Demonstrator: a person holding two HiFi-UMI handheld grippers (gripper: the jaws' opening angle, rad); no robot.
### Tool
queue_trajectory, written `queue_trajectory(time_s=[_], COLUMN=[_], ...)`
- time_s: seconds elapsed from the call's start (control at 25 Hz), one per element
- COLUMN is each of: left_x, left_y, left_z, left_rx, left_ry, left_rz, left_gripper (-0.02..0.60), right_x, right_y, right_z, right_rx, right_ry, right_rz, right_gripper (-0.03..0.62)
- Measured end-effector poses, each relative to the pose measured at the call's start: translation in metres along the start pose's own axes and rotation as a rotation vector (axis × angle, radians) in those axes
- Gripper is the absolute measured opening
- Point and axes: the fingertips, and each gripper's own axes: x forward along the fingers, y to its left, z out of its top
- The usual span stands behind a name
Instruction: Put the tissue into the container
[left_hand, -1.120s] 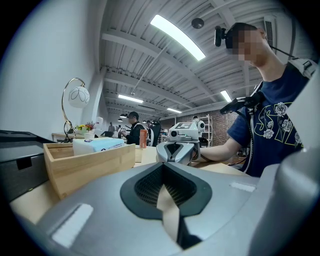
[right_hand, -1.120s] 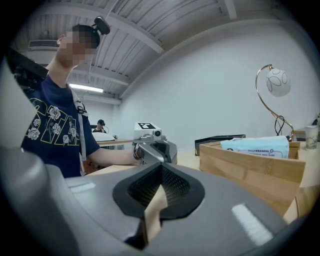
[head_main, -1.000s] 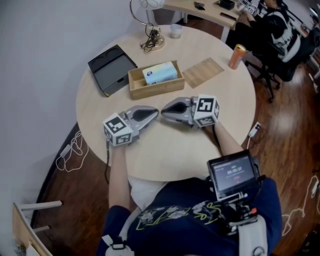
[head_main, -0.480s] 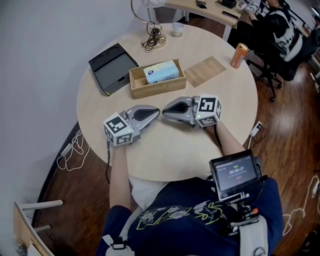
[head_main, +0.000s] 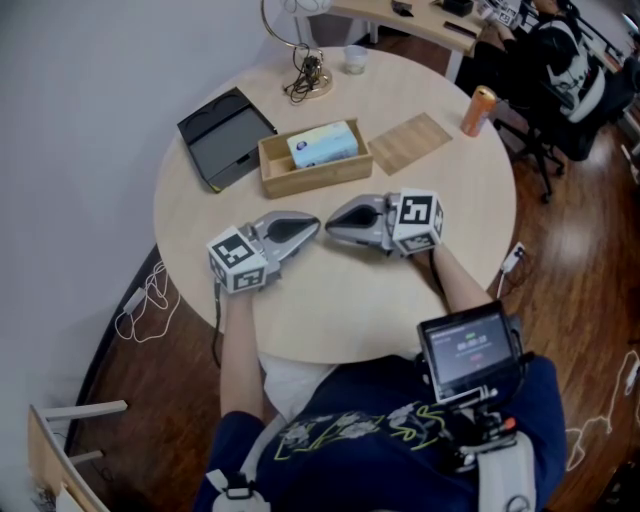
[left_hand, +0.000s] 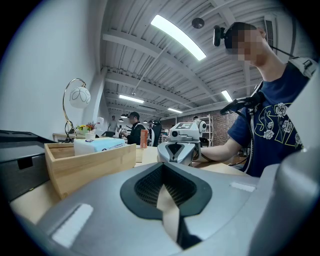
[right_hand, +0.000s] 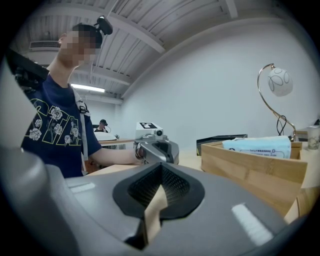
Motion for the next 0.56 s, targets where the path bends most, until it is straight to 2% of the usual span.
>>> queue_trajectory(time_s=[0.56], left_x=[0.0000], left_y=[0.0001], left_z=[0.0009], left_rx=[-0.005], left_ry=[0.002], left_rz=[-0.001], left_gripper=[0.005], right_x=[-0.0015], right_y=[-0.0015], right_z=[0.0012], right_rx=[-0.003], right_ry=[-0.009], right_rz=[-0.003], right_gripper=[-0.006])
